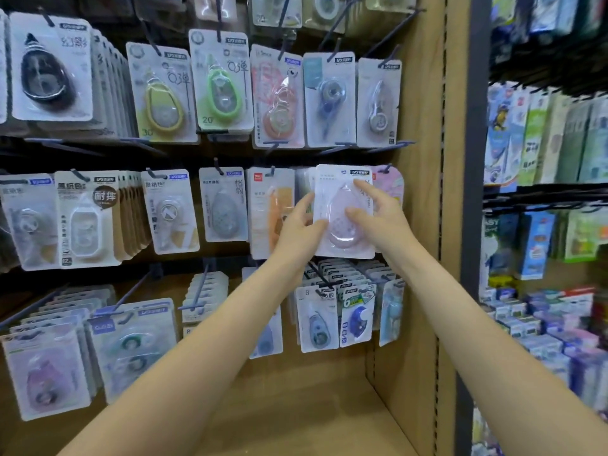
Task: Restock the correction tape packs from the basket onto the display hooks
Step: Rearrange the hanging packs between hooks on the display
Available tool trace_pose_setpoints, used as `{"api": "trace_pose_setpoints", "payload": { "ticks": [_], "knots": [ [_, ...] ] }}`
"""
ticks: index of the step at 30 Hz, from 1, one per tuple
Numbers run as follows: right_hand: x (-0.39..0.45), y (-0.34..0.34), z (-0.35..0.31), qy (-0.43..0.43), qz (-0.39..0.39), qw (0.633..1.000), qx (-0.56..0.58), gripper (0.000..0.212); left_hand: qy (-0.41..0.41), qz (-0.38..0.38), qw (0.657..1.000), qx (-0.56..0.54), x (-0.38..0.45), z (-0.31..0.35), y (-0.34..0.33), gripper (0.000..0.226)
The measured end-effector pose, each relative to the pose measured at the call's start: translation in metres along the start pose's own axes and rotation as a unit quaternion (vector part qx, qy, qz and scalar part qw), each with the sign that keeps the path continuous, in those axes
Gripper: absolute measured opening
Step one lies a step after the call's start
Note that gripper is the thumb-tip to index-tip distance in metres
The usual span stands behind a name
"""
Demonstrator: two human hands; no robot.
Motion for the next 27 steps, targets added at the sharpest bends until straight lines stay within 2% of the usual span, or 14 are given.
{"api": "trace_pose_setpoints", "payload": {
  "ticks": [3,5,10,20,23,27],
  "knots": [
    [0.013,0.002,0.007,-0.035,-0.007,0.999,0.019,0.058,-0.015,0.006,0.995,0.099,0.0,-0.002,0.001,0.062],
    [0.022,0.002,0.008,-0.04,-0.01,0.999,0.014,0.059,-0.036,0.02,0.991,0.124,-0.002,-0.003,0.003,0.061],
    [0.038,0.004,-0.001,-0.034,-0.057,0.996,-0.052,0.061,-0.05,0.016,0.992,0.113,-0.001,-0.011,0.001,0.06],
    [0.043,0.011,0.001,-0.053,-0.095,0.994,0.005,0.06,-0.099,0.013,0.989,0.11,-0.009,-0.001,-0.006,0.055],
    [0.038,0.007,-0.002,-0.025,-0.08,0.996,-0.009,0.059,-0.114,0.023,0.986,0.121,-0.011,-0.001,-0.003,0.055],
    [0.028,-0.009,-0.017,0.055,-0.058,0.994,-0.074,0.059,-0.146,0.056,0.976,0.151,-0.019,-0.005,0.01,0.052]
  ]
}}
Point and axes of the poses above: each hand's wrist, its own x-axis towards the middle knuckle, its own y-axis out of the back of the hand, z = x × y, the point moved 5 cm from there along x, towards the middle knuckle, and after that the axes turned 3 degrees about -z, right-handed, at the moved point
